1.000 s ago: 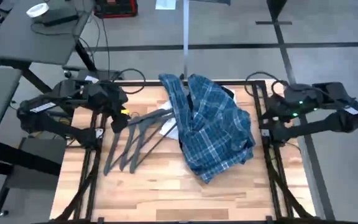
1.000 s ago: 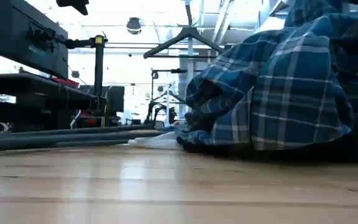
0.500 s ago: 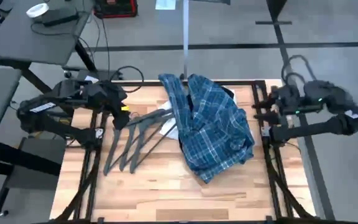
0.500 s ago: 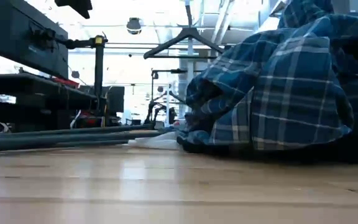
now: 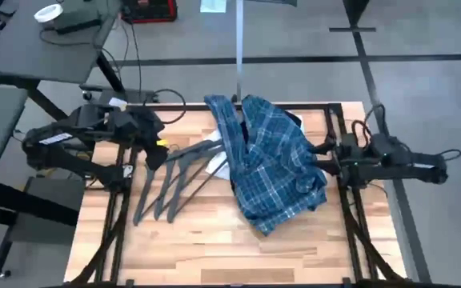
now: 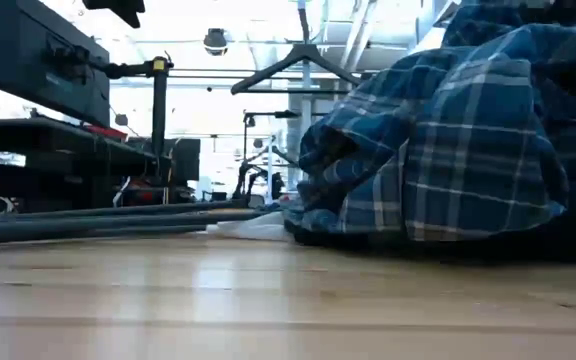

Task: Hang clothes
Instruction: Return to Home Position

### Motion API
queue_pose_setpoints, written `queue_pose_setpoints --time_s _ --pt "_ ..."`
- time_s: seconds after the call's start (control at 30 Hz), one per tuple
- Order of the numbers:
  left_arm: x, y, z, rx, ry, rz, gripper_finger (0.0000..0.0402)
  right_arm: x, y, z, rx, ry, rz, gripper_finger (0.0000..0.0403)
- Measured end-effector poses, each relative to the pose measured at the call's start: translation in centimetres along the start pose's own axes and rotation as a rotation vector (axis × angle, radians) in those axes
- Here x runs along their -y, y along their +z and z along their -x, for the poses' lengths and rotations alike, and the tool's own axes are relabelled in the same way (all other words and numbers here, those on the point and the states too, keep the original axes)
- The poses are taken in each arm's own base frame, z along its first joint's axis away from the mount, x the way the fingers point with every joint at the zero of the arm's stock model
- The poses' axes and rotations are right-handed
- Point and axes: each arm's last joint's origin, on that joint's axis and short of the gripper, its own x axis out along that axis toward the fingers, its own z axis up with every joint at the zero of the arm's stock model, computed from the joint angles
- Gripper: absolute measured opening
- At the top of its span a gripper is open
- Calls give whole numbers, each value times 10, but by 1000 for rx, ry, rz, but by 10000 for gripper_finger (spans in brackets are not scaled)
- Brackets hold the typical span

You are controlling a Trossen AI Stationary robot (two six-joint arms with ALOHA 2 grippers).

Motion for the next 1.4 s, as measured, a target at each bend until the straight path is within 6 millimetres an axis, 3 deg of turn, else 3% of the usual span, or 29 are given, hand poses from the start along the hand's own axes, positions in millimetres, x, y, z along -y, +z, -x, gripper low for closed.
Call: queue_pose_setpoints --time_s 0.1,0.8,1.1,1.2,1.4 --pt "1 2 0 18 -8 -24 144 3 -12 7 23 11 10 209" --pt "3 6 0 55 -37 -11 144 24 -93 -14 -84 3 -30 209" --pt "3 6 0 63 -40 -47 144 25 -97 -14 -97 -29 -36 209" --pt "5 11 1 140 -65 -96 144 25 -97 -14 -97 -29 -36 209" --pt "9 9 -24 311 -97 -211 144 25 -97 -14 -99 -29 -36 209"
